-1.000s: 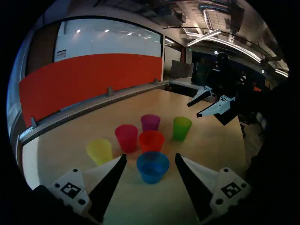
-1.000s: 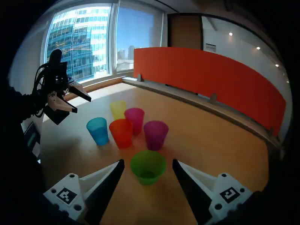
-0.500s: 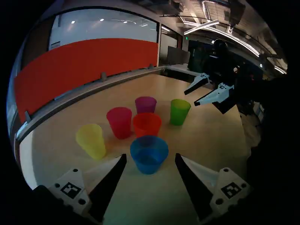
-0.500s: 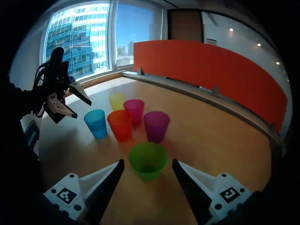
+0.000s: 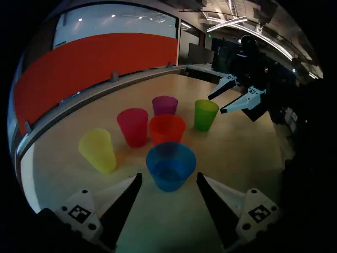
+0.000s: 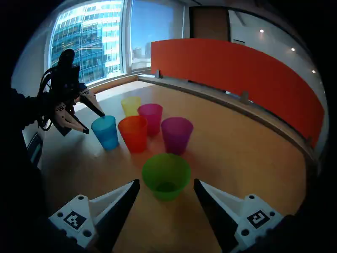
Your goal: Pour water
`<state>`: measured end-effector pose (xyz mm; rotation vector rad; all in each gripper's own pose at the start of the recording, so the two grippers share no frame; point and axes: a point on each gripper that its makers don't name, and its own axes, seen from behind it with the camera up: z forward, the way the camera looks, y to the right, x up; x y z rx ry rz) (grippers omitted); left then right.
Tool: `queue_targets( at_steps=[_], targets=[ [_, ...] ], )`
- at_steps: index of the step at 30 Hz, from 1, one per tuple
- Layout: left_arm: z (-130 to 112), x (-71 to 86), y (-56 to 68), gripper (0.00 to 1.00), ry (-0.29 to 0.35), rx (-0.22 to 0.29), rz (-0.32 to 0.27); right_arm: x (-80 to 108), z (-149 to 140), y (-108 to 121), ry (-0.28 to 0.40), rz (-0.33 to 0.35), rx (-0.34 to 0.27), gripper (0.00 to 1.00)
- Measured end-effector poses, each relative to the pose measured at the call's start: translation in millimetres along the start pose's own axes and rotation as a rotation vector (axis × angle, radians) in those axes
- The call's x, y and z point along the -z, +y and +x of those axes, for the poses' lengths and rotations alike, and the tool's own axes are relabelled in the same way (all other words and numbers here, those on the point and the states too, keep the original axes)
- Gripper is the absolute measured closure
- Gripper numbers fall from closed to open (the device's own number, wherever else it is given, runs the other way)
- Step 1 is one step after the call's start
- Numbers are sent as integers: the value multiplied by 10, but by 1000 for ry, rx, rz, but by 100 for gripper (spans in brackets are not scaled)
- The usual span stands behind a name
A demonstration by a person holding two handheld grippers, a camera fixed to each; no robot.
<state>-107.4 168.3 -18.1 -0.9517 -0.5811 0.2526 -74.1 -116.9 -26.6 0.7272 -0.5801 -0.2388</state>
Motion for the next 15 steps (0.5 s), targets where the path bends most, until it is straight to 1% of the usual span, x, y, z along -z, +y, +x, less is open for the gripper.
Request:
queue_targets(
  at_steps=[9, 15],
  targets=[
    [-23, -133, 6, 4, -19, -6, -19, -96, -48, 2, -20, 3, 8, 1],
    [9, -234, 6, 4, -19, -8, -29, -133, -45, -1, -24, 11, 7, 1]
  ],
)
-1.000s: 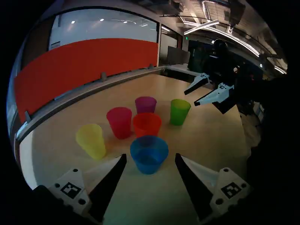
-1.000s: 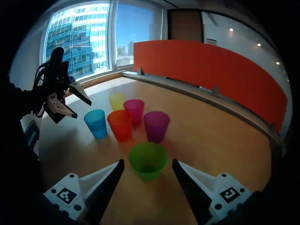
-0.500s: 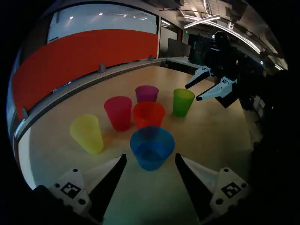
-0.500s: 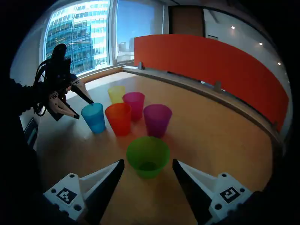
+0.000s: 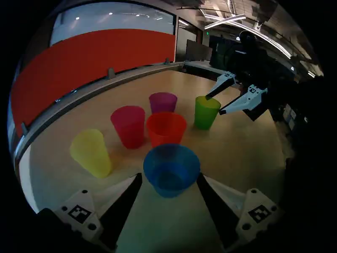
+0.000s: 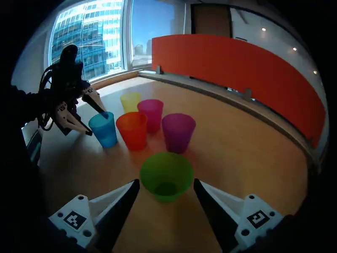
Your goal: Pour water
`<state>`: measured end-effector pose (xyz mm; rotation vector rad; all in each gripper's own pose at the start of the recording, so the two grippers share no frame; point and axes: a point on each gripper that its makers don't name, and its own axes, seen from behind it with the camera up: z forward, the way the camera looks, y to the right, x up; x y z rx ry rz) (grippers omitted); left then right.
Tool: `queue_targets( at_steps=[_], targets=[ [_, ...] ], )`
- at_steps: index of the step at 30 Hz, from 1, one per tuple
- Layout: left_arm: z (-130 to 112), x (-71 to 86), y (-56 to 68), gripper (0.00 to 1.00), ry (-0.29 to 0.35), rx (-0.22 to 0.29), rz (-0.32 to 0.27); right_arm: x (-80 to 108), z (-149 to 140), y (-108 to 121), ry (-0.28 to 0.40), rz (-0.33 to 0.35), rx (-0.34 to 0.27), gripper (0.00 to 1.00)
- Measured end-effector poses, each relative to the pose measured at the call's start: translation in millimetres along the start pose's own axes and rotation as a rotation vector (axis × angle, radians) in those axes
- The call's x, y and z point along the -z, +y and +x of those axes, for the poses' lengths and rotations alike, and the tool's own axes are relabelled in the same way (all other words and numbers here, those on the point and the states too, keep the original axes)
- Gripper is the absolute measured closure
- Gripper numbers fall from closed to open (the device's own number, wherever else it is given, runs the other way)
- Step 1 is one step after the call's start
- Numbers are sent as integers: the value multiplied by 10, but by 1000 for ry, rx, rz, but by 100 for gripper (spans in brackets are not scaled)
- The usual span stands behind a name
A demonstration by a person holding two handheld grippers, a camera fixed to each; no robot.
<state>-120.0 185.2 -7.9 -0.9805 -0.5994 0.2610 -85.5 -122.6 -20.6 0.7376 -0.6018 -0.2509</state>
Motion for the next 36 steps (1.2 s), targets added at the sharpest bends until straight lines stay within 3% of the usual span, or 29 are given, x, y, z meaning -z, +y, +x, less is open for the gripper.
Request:
queue_targets(
  at_steps=[28, 32, 36],
  targets=[
    [68, -172, 14, 4, 12, 3, -19, -253, 61, -12, 9, 33, -13, 1],
    [70, -177, 4, 11, 12, -3, -13, -258, 55, -11, 9, 34, -13, 1],
    [70, -177, -1, 12, 9, -10, -7, -263, 53, -9, 8, 35, -13, 1]
  ],
)
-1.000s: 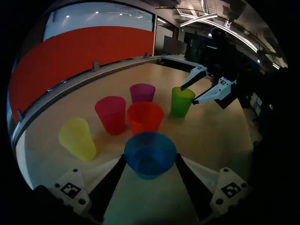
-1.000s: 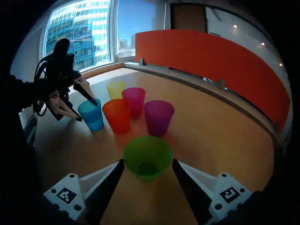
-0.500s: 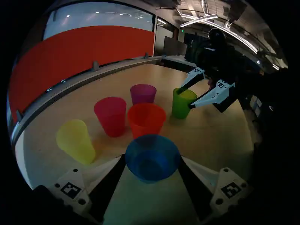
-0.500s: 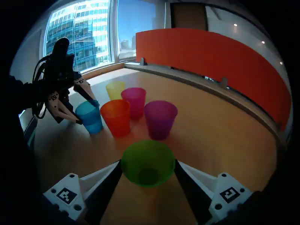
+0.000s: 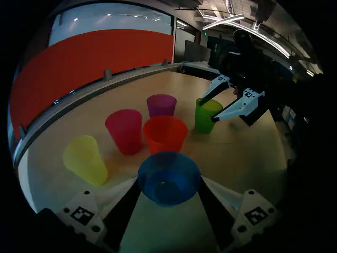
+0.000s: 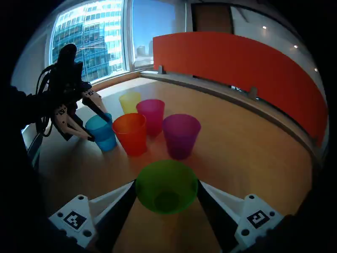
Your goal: Pour water
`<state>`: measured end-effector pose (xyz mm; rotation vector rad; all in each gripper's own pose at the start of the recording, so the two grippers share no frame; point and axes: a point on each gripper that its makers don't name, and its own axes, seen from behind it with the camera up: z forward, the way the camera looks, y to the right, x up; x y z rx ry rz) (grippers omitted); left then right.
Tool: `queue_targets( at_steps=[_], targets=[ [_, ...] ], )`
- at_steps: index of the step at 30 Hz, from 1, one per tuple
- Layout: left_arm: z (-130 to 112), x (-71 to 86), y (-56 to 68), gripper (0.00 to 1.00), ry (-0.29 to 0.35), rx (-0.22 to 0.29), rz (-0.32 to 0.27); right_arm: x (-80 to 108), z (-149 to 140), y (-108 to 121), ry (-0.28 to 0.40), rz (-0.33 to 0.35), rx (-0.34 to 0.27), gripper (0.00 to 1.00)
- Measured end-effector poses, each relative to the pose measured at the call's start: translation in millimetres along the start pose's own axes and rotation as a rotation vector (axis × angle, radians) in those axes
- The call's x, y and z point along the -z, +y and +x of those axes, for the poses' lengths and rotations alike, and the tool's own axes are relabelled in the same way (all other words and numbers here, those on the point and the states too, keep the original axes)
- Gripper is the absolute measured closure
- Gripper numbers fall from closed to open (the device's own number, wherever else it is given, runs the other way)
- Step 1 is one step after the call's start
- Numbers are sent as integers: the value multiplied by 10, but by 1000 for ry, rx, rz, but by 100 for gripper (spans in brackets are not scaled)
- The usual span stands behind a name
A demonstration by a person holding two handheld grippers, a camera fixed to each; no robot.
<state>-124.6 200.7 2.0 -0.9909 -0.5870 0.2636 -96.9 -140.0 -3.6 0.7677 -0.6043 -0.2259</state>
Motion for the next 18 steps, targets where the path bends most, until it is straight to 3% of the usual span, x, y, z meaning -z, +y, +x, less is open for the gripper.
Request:
queue_targets(
  at_steps=[5, 7, 18],
  targets=[
    [2, 0, -1, 12, 0, 0, 1, -7, -9, 4, -2, -1, 1, 1],
    [2, 3, -4, 12, 0, -1, 2, -9, -13, 1, -2, 0, -1, 7],
    [22, 87, -31, 12, 9, -12, 26, 66, 137, -30, 28, 6, -12, 7]
  ],
)
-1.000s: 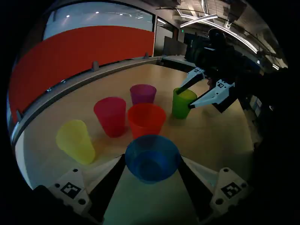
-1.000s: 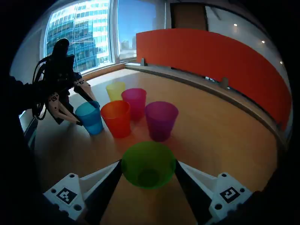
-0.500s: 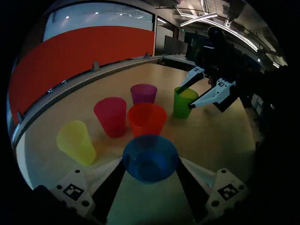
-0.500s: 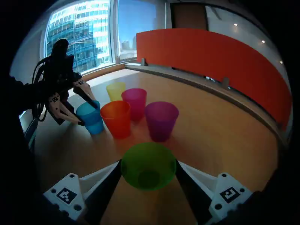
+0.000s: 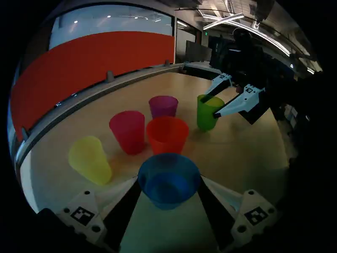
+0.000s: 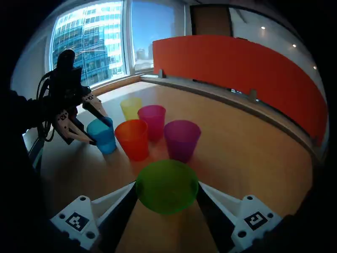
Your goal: Pour water
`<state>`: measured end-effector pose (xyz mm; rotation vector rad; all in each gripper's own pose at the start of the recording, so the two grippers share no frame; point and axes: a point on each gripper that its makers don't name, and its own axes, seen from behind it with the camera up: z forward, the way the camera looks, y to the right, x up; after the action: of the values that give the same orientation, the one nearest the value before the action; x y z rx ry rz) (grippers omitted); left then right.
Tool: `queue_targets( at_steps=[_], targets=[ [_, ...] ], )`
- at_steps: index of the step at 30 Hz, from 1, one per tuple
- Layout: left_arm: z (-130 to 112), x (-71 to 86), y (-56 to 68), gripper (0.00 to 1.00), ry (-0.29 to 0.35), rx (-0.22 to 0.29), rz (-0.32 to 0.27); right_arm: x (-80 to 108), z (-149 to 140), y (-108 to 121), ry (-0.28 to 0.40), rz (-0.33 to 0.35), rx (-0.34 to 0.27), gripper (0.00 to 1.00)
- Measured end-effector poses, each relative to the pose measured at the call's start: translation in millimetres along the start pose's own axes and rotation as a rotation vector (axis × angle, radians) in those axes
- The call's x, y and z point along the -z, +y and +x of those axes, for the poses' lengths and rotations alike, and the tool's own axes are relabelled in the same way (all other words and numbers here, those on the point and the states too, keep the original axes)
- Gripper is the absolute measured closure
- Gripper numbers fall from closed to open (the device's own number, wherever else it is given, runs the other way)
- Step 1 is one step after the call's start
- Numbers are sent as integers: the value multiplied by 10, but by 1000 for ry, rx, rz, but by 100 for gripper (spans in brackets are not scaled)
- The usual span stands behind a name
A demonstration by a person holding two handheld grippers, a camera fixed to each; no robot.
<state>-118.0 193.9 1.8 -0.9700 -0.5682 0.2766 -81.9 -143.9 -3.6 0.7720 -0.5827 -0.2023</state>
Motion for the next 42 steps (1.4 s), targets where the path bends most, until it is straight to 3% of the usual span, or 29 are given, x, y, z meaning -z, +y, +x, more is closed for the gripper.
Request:
queue_targets(
  at_steps=[9, 27, 42],
  targets=[
    [238, 193, -4, 13, 65, 37, 14, 141, 193, -81, 27, -5, 24, 8],
    [799, 801, -111, 13, 202, 29, 116, 556, 853, -360, 153, -27, 101, 8],
    [1170, 1160, 41, 13, 332, 26, 143, 815, 1266, -594, 294, -44, 112, 6]
  ],
)
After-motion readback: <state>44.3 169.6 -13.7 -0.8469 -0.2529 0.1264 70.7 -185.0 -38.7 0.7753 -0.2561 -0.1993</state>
